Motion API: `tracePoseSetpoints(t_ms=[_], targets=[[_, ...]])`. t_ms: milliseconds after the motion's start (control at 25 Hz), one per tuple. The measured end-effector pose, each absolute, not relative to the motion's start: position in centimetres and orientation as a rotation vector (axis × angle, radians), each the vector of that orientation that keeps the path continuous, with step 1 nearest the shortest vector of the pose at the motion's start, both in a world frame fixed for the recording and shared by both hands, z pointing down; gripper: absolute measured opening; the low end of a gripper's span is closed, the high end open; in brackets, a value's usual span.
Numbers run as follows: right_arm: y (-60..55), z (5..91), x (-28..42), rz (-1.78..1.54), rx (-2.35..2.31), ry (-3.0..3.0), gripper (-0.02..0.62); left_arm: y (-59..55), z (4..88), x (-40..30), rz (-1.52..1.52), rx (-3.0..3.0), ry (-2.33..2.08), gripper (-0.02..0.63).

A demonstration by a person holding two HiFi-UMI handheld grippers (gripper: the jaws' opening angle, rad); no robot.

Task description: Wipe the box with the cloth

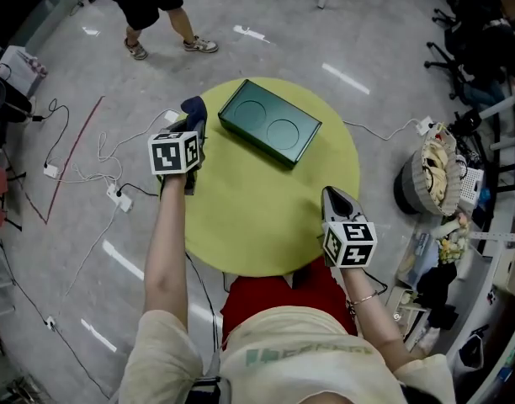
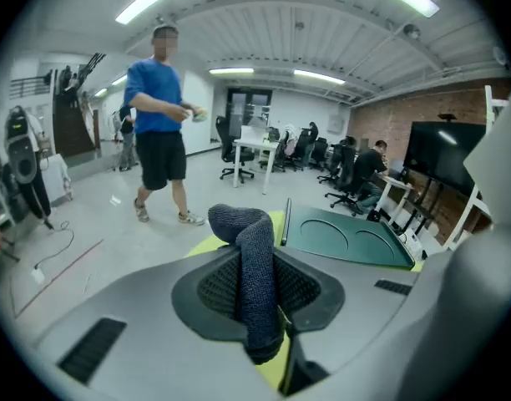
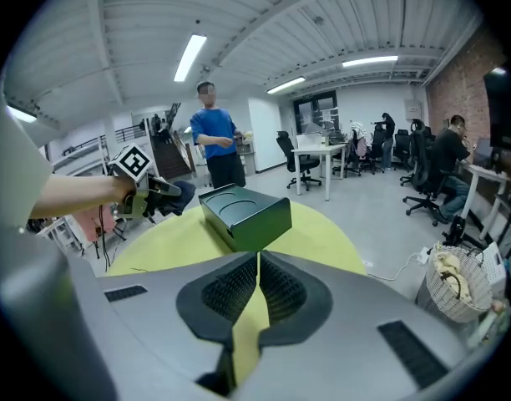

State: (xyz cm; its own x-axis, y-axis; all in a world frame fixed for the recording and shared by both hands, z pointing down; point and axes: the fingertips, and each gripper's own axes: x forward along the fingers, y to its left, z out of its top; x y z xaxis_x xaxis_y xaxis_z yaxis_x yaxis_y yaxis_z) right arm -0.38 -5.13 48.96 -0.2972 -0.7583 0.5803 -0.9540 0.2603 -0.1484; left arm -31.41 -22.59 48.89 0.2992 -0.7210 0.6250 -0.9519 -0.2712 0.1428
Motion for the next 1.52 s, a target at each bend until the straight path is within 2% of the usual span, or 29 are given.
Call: tracePoseSetpoints(t_ms=[960,1520], targets=[[-7.4,50.1,8.6,0.671,1.362,-2.263,0.04,-15.9,53.8,-16.8,0.492,1.967,-1.414,0.084],[-6.6,51.5,11.0,0.649,1.147,-2.351,0.04,-11.1,54.8,-8.6,0.517,1.892,-1.49,0.084]])
